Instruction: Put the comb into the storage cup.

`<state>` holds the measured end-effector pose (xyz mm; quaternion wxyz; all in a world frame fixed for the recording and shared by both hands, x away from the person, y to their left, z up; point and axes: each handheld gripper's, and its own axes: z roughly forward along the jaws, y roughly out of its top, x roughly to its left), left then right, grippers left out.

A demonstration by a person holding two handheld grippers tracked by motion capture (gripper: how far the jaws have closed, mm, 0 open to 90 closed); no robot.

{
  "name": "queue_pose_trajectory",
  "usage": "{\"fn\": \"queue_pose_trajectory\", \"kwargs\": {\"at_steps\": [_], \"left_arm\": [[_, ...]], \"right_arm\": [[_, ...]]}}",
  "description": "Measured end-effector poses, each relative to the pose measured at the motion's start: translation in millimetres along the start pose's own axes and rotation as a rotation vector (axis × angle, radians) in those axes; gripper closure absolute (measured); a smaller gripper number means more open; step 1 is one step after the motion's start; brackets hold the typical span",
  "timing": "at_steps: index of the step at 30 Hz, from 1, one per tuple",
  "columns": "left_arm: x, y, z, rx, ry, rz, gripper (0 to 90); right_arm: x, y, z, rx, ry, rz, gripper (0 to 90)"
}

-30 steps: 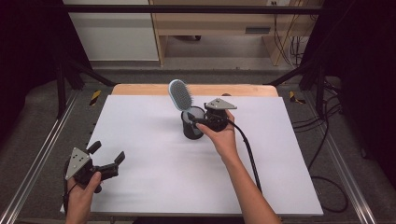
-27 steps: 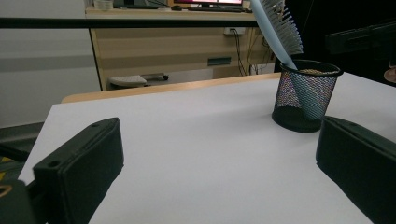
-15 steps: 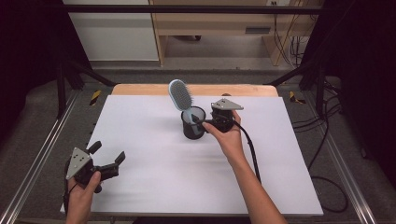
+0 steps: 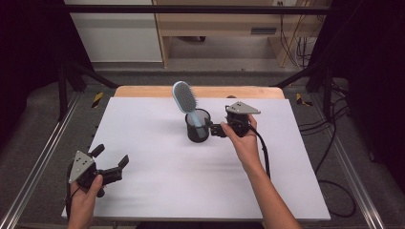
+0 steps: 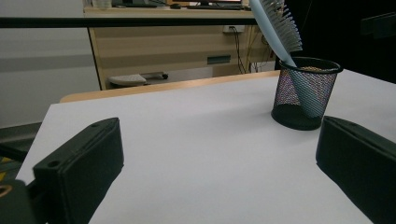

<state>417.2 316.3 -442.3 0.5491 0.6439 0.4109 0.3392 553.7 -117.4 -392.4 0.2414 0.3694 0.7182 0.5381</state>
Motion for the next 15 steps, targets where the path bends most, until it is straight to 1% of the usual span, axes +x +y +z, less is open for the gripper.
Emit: {"fn": "queue_pose_trajectory", "kwargs": {"at_steps": [3, 9, 11, 14, 15], "left_arm": [[-0.4, -0.1, 0.3, 0.001, -0.001, 0.002, 0.9], [-0.8, -0.4, 0.2, 0.003, -0.001, 0.005, 0.9], [-0.5, -0.4, -0.3, 0.003, 0.000, 0.006, 0.9], [0.3, -0.5, -1.0, 0.000, 0.003, 0.001, 0.9], [0.6, -0.6, -1.1, 0.001, 0.003, 0.002, 0.9]], "right_arm": [[-1.1, -0.2, -6.8, -0.003, 0.003, 0.004, 5.7], [-3.7, 0.3, -19.4, -0.010, -0.026, -0.024, 5.7], [-4.6, 0.6, -23.7, -0.032, -0.041, -0.027, 6.4], [-7.5, 1.5, -30.9, -0.052, -0.037, 0.006, 6.4], [-8.7, 1.7, -33.6, -0.054, -0.036, 0.005, 6.4]]}}
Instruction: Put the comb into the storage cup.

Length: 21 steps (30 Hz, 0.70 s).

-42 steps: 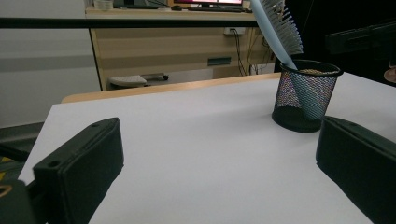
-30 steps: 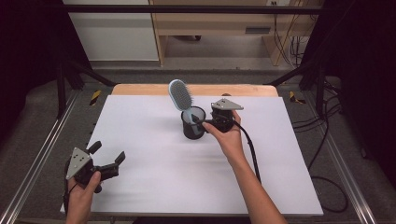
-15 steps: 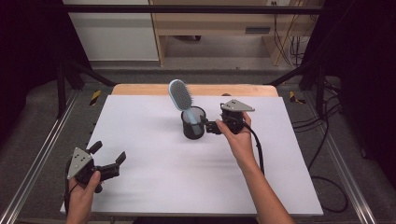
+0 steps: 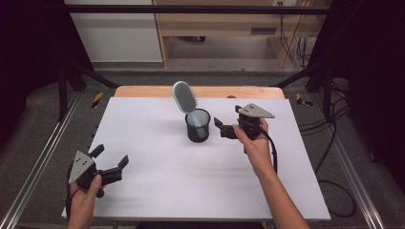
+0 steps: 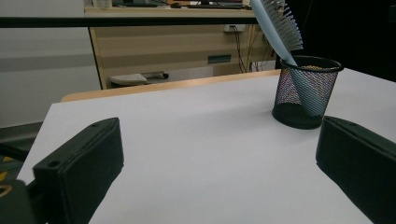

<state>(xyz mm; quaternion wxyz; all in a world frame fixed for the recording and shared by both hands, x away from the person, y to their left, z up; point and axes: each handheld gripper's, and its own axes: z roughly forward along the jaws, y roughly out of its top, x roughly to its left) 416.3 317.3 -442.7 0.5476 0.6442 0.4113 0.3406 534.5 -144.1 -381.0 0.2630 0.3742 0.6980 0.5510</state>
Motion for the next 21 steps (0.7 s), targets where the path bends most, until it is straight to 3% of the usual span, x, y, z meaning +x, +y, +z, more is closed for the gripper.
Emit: {"fn": "queue_pose_trajectory", "kwargs": {"at_steps": [11, 21], "left_arm": [[1.1, 0.4, -2.1, -0.004, 0.010, -0.001, 0.9], [3.1, 0.0, -4.1, -0.008, 0.018, -0.007, 0.9]], "right_arm": [[-14.1, -0.2, -31.7, -0.025, 0.003, 0.019, 4.1], [-32.4, -9.1, -59.8, -0.037, -0.035, 0.017, 3.9]]}}
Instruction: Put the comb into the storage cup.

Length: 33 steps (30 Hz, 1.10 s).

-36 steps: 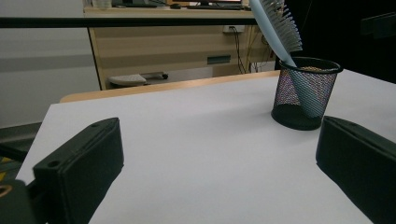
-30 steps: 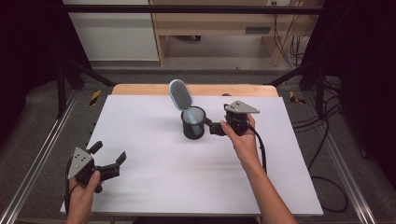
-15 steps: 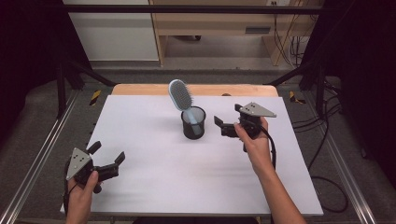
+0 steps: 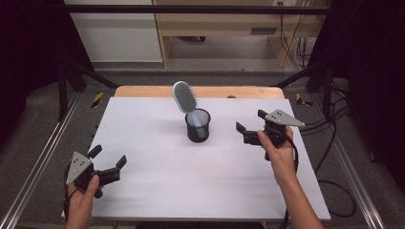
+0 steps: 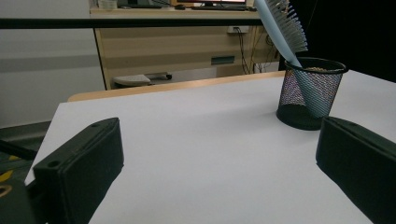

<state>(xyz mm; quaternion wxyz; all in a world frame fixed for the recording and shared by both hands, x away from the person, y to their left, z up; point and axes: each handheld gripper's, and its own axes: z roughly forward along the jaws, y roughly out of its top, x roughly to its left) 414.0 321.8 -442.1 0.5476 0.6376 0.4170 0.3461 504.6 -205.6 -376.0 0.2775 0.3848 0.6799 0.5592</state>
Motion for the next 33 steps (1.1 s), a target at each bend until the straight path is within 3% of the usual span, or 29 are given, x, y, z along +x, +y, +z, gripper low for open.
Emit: {"fn": "queue_pose_trajectory", "kwargs": {"at_steps": [23, 33], "left_arm": [[5.8, -0.8, -4.6, -0.012, 0.026, -0.026, 0.9], [7.0, -1.3, -5.7, -0.017, 0.022, -0.032, 0.9]], "right_arm": [[-24.7, -32.5, -56.6, -0.036, -0.054, -0.053, 4.3], [-32.3, -50.4, -74.6, -0.050, -0.086, -0.044, 4.1]]}}
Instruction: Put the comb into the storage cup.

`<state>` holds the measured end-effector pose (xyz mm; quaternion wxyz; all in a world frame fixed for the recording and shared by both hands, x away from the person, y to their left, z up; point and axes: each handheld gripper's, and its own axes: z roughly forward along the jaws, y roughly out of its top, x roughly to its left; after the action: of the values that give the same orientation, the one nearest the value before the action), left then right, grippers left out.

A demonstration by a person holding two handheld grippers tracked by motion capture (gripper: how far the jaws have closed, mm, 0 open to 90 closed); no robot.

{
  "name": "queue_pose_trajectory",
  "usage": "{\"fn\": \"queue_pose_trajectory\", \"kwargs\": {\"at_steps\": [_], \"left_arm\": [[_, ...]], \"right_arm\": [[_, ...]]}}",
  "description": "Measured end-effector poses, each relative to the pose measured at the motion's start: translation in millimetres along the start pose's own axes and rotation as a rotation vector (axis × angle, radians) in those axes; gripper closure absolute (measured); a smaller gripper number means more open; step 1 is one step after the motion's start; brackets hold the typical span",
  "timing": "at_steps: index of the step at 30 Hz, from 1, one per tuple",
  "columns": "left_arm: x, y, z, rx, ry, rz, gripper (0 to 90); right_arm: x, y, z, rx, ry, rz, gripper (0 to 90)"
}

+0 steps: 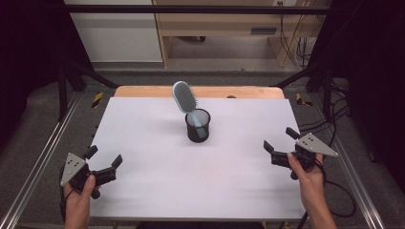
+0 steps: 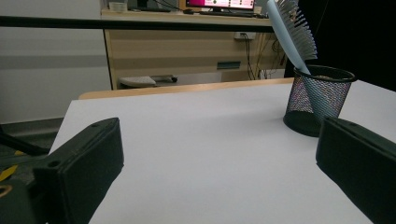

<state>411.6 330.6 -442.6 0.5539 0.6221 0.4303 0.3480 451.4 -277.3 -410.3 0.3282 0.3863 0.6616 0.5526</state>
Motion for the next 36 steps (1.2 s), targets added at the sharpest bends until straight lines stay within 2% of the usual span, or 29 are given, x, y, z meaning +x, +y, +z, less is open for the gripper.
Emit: {"fn": "queue_pose_trajectory", "kwargs": {"at_steps": [8, 15, 18, 25, 34, 36], "left_arm": [[-0.2, -0.6, -0.2, 0.002, -0.005, 0.003, 0.9], [-0.7, -0.3, -0.8, -0.002, -0.016, 0.008, 1.0], [-0.6, -0.2, -1.0, -0.005, -0.021, 0.005, 1.0], [-1.3, 0.5, -1.3, -0.012, -0.032, 0.003, 1.0], [-4.4, 0.6, 0.1, -0.008, -0.049, 0.016, 1.0], [-4.9, 1.0, -0.2, -0.014, -0.058, 0.009, 1.0]], "right_arm": [[-7.9, -18.7, -11.9, 0.000, -0.033, 0.018, 3.9], [-9.5, -31.4, -16.0, 0.011, -0.039, 0.028, 3.7], [-6.8, -36.1, -16.3, 0.019, -0.030, 0.030, 3.7], [-0.1, -43.5, -15.2, 0.029, 0.001, 0.002, 3.5], [10.3, -46.9, -12.4, 0.031, 0.049, -0.023, 3.4], [12.5, -47.5, -11.2, 0.033, 0.057, -0.025, 3.4]]}}
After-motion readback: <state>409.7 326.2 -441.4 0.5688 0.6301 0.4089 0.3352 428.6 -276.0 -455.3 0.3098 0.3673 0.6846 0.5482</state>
